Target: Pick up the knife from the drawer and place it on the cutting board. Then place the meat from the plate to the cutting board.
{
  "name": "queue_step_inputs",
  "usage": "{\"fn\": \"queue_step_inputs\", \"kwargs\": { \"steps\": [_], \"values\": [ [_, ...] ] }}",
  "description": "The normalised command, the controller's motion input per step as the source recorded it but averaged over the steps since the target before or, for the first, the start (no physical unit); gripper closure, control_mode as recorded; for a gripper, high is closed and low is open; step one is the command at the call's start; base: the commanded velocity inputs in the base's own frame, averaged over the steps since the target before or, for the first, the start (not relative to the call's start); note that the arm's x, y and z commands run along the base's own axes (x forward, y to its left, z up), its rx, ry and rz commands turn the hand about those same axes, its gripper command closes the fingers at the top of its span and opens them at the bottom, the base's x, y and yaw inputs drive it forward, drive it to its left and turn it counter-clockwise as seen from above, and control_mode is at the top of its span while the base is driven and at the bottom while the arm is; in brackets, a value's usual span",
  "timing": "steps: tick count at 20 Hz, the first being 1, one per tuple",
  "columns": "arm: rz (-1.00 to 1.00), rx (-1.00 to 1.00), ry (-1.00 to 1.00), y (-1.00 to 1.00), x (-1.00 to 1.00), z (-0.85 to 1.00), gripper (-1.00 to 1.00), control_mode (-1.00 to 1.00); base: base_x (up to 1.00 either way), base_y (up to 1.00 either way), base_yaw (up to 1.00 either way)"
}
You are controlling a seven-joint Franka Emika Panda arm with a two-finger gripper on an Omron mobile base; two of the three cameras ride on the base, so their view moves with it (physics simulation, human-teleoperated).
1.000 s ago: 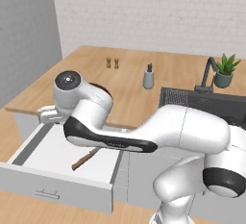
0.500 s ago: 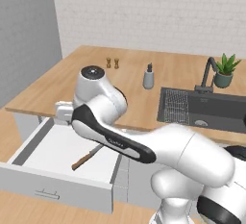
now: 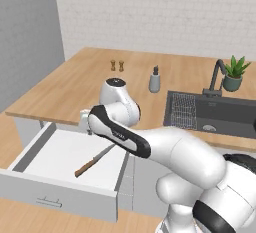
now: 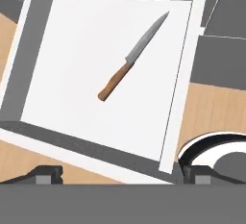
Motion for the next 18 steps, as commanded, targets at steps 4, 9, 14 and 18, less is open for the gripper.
{"fn": "queue_step_inputs", "kwargs": {
  "steps": [4, 9, 14, 18],
  "values": [
    [-0.15, -0.01, 0.14, -0.11, 0.54, -0.43, -1.00, -1.00, 0.00, 0.00, 0.00],
    [-0.18, -0.07, 0.18, 0.10, 0.48, -0.42, -1.00, -1.00, 0.00, 0.00, 0.00],
    [-0.22, -0.09, 0.13, 0.42, 0.37, -0.53, -1.00, -1.00, 0.00, 0.00, 0.00],
    [-0.14, -0.01, 0.06, 0.33, 0.28, -0.46, -1.00, -1.00, 0.00, 0.00, 0.00]
  ]
}}
